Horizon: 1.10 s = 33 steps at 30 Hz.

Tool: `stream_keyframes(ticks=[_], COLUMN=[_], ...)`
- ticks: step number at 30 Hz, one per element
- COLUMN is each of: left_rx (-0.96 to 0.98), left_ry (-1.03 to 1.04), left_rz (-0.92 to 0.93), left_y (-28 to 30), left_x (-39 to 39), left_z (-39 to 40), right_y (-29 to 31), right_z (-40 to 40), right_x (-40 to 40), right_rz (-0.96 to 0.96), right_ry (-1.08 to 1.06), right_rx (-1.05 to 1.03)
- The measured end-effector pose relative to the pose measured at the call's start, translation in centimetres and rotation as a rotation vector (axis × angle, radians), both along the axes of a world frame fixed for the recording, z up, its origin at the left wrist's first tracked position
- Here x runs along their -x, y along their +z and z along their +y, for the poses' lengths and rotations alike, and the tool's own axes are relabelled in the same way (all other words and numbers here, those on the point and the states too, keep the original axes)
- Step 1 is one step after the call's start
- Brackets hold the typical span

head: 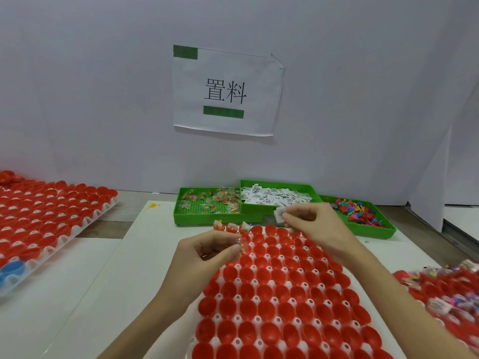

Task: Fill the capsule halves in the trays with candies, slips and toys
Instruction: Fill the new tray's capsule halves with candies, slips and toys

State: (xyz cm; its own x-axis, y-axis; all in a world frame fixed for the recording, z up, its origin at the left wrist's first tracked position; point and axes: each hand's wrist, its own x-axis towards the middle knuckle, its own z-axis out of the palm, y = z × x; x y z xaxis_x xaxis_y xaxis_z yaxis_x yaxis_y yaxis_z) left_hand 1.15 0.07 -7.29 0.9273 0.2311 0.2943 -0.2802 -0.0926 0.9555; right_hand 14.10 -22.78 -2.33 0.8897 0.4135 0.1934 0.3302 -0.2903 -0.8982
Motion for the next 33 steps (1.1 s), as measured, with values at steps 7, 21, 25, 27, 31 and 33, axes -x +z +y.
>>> stream_keyframes(ticks=[7, 21, 25, 27, 31, 33], left_rx=[-0.078, -0.211, -0.236, -0.236, -0.232, -0.241], left_ry=[-0.065, 0.013, -0.018, -0.014, -0.010, -0.009], left_rz=[-0.036, -0.064, -0.075, -0.074, -0.073, -0.075], left_y=[0.1, -0.8, -0.6, -0.6, -0.6, -0.7], left_x=[0.8, 0.7, 0.5, 0.4, 0.3, 0.3], left_z=[-1.9, -2.0, -1.6, -1.4, -1.0, -0.9], right_y=[-1.9, -0.9, -0.1, -0.1, -0.9, -1.8], right_z=[1.2, -0.7, -3.2, -4.9, -9.1, -10.9], right_x=[6.2, 5.7, 0.0, -4.5, -12.8, -15.0], right_rz=[-0.063, 0.037, -0.047, -0.084, -0.156, -0.184], right_ry=[0.187, 0.161, -0.158, -0.342, -0.594, -0.573], right_rx=[0.004, -0.037, -0.035, 0.085, 0.590, 0.817])
